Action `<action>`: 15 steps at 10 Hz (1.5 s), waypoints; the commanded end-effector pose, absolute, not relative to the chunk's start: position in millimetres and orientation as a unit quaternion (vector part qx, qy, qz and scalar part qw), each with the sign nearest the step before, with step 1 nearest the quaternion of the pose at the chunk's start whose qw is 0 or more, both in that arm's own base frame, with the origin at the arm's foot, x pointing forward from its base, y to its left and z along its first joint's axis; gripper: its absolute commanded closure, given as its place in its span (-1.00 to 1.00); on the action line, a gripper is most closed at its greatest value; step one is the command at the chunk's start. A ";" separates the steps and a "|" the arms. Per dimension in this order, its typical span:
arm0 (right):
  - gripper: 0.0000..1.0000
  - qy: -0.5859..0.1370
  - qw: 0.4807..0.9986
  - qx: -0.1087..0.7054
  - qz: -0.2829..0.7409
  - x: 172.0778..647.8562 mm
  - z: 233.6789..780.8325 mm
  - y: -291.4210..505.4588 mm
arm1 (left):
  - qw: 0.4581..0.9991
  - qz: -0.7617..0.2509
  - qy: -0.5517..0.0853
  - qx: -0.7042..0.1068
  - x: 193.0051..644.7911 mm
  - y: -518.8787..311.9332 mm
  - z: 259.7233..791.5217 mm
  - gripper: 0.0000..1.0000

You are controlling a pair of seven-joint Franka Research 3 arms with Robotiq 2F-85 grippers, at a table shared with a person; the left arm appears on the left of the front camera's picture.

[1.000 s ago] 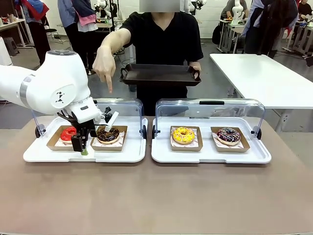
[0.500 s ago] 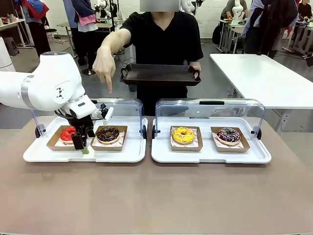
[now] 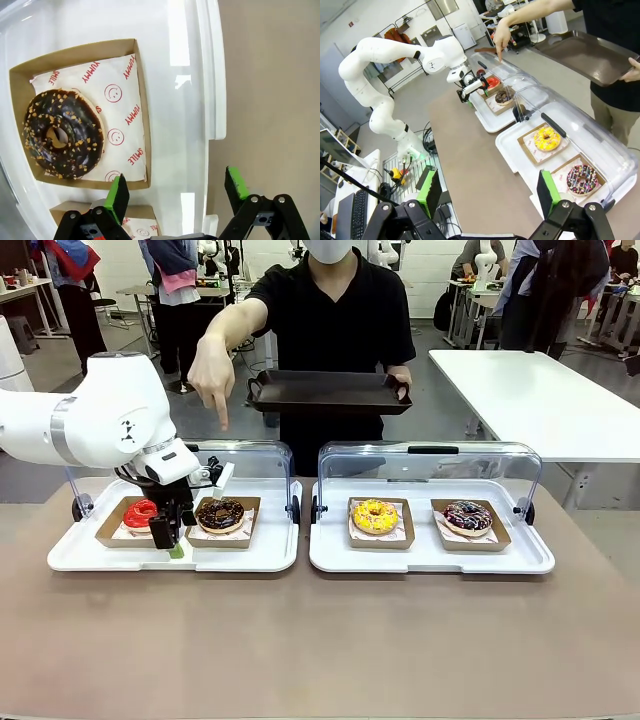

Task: Provide the desired donut to the person.
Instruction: Pick up and lift the Paper togo box containing the Donut pointed at by the person.

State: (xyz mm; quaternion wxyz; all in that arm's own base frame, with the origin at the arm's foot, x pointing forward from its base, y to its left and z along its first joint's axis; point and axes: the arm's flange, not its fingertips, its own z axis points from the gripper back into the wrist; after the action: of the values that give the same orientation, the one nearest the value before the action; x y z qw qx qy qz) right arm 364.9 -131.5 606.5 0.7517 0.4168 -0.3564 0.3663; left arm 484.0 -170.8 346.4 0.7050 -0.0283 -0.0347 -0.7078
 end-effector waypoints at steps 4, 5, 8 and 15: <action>-1.00 -0.360 0.746 0.422 0.368 364.5 606.9 -131.9 | 0.707 -0.706 -0.023 -0.033 501.7 -170.3 339.0 -1.00; -1.00 -0.360 0.746 0.422 0.368 364.5 606.9 -131.9 | 0.709 -0.704 -0.022 -0.033 503.6 -168.2 338.0 -1.00; -1.00 -0.360 0.746 0.422 0.368 364.5 606.9 -131.9 | 0.713 -0.700 -0.014 -0.036 510.3 -164.4 330.5 -1.00; -1.00 -0.360 0.746 0.422 0.368 364.5 606.9 -131.9 | 0.709 -0.705 -0.011 -0.031 512.8 -163.6 329.5 -1.00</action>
State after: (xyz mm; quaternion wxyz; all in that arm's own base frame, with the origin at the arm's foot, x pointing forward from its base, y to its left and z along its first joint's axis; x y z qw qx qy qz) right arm 364.9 -131.5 606.5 0.7517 0.4169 -0.3564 0.3663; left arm 508.3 -164.1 328.1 0.7122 -0.0387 -0.0212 -0.7006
